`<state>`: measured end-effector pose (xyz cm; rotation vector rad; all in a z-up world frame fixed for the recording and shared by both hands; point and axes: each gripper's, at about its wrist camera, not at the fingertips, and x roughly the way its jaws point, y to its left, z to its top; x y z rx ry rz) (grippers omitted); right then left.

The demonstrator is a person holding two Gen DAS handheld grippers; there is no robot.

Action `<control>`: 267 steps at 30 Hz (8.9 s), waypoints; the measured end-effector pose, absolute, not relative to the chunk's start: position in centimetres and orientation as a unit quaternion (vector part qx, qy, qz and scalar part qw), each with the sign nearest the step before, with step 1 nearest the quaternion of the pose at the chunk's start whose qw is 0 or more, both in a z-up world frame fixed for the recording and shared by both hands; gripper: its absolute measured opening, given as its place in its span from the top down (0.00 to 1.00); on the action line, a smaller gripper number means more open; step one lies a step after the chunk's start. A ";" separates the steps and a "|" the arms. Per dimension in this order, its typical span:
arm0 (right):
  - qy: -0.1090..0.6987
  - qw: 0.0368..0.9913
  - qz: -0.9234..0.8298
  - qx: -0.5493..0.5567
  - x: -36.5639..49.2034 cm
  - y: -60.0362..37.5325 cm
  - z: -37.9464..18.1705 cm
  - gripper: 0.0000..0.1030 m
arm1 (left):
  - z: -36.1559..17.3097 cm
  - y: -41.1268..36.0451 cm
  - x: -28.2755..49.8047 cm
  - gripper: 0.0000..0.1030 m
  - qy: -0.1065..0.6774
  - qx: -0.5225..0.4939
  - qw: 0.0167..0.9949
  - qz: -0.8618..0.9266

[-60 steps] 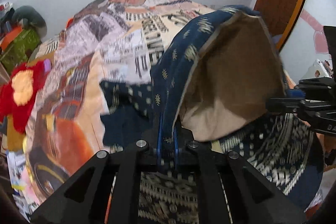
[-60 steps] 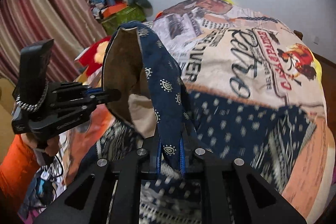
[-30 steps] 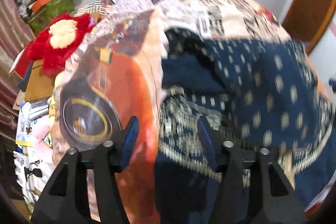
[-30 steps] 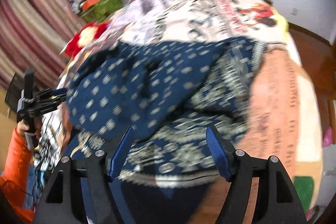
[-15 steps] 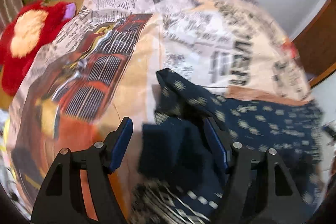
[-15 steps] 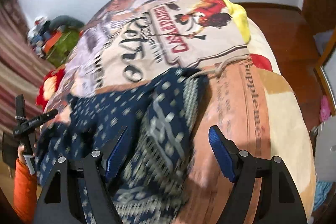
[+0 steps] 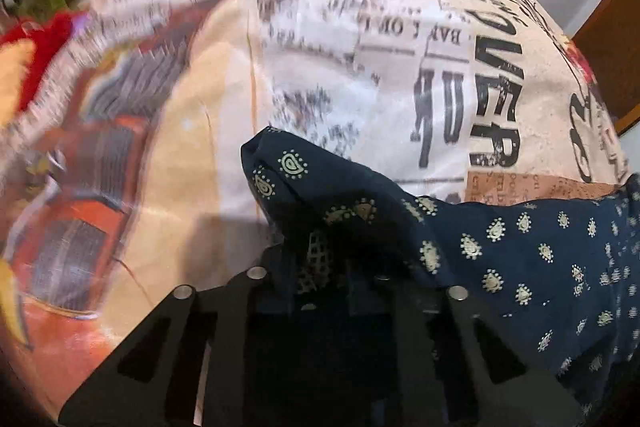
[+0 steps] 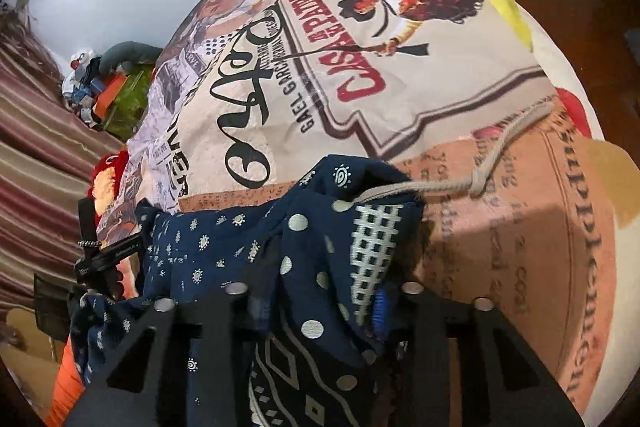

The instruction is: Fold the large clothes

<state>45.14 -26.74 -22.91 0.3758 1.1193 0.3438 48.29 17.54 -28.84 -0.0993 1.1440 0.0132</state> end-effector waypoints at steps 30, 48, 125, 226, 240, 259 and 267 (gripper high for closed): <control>0.482 0.865 0.131 0.035 46.6 -21.2 -15.9 0.33 | -20.4 23.6 42.3 0.65 0.493 0.010 0.866 0.078; 0.441 0.872 0.205 0.052 25.4 -20.1 -10.8 0.29 | -17.4 23.8 20.4 0.43 0.472 -0.079 0.877 0.037; 0.466 0.858 0.207 0.068 52.5 -18.4 -18.6 0.89 | -23.6 22.4 48.6 0.86 0.465 -0.057 0.877 0.103; 0.497 0.785 0.307 -0.206 40.7 -1.3 -23.9 0.00 | -29.3 25.9 41.9 0.77 0.406 -0.481 0.774 0.068; 0.475 0.816 0.311 -0.108 39.8 -2.5 -18.0 0.01 | -21.5 24.2 31.4 0.82 0.360 -0.375 0.843 0.141; 0.537 0.760 0.338 -0.142 38.8 0.2 -22.9 0.01 | -15.0 14.1 36.4 0.83 0.337 -0.175 0.922 0.076; 0.498 0.817 0.268 -0.109 37.6 -12.1 -17.4 0.01 | -12.2 4.9 39.6 0.84 0.327 -0.105 0.939 0.004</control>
